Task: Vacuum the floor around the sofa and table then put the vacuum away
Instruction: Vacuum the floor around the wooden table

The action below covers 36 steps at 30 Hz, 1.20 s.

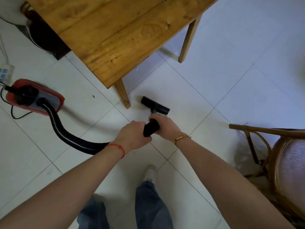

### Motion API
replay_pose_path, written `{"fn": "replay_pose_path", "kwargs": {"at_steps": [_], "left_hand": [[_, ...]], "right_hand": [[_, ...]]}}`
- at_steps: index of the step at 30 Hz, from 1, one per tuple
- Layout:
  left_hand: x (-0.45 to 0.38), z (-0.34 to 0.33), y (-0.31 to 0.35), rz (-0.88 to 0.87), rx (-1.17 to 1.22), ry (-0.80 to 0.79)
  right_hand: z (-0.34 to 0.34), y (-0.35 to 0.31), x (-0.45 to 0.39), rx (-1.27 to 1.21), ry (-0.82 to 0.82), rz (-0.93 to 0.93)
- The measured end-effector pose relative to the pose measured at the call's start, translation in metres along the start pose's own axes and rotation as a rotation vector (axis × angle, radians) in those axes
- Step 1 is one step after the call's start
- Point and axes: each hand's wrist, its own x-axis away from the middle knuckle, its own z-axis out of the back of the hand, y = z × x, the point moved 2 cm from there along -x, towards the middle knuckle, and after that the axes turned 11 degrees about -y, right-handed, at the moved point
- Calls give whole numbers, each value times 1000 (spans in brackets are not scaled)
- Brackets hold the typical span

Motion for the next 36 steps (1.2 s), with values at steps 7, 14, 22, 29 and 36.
{"fn": "replay_pose_path", "kwargs": {"at_steps": [7,14,22,29,36], "left_hand": [[-51,3,45,11,46,50],[-73,8,85,7,209,93],[-40,-19,78,46,349,54],[15,-62,59,57,190,65],[71,-115,35,98,138,36]], "right_hand": [[41,49,-18,26,-6,4],[76,80,-27,23,-53,4],[53,66,-3,99,-110,42],[-4,41,46,41,-79,43],[-68,15,97,-16,-63,90]]}}
